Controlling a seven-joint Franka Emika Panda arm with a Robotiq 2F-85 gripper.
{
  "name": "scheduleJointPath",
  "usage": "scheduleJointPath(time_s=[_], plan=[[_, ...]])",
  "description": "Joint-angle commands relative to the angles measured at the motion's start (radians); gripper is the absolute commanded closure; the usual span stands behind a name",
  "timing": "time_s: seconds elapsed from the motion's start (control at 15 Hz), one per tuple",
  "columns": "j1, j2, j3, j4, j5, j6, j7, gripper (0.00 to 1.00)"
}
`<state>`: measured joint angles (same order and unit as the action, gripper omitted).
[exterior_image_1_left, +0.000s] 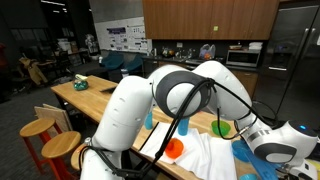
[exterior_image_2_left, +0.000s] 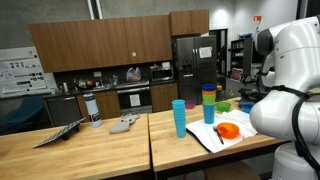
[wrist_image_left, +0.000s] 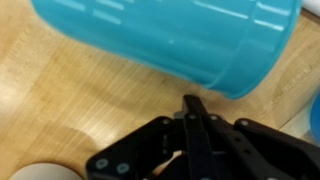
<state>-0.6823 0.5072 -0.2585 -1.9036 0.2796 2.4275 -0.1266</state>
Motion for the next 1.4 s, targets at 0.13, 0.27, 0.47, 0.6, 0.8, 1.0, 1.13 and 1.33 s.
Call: scheduleJointPath(time_s=[0.13,0.27,0.47,0.6,0.8,1.0,1.13,1.33], plan=[[0.014,-0.005,-0.005,0.004,-0.012,0.017,0.023,1.00],[0.023,-0.007,-0.004,0.001,-0.015,0.023,0.029,1.00],[0.054,-0.025,-0.027,-0.032,-0.040,0.086,0.065,0.74],[0.035,0.001,-0.008,-0.003,-0.020,0.068,0.041,0.89],[0.042,-0.004,-0.012,-0.011,-0.021,0.075,0.046,0.49],[0.047,-0.030,-0.020,-0.006,-0.031,0.053,0.053,0.43],[0.066,-0.063,-0.036,-0.023,-0.050,0.069,0.072,0.31],[0.119,-0.117,-0.077,-0.060,-0.116,0.127,0.124,0.12]])
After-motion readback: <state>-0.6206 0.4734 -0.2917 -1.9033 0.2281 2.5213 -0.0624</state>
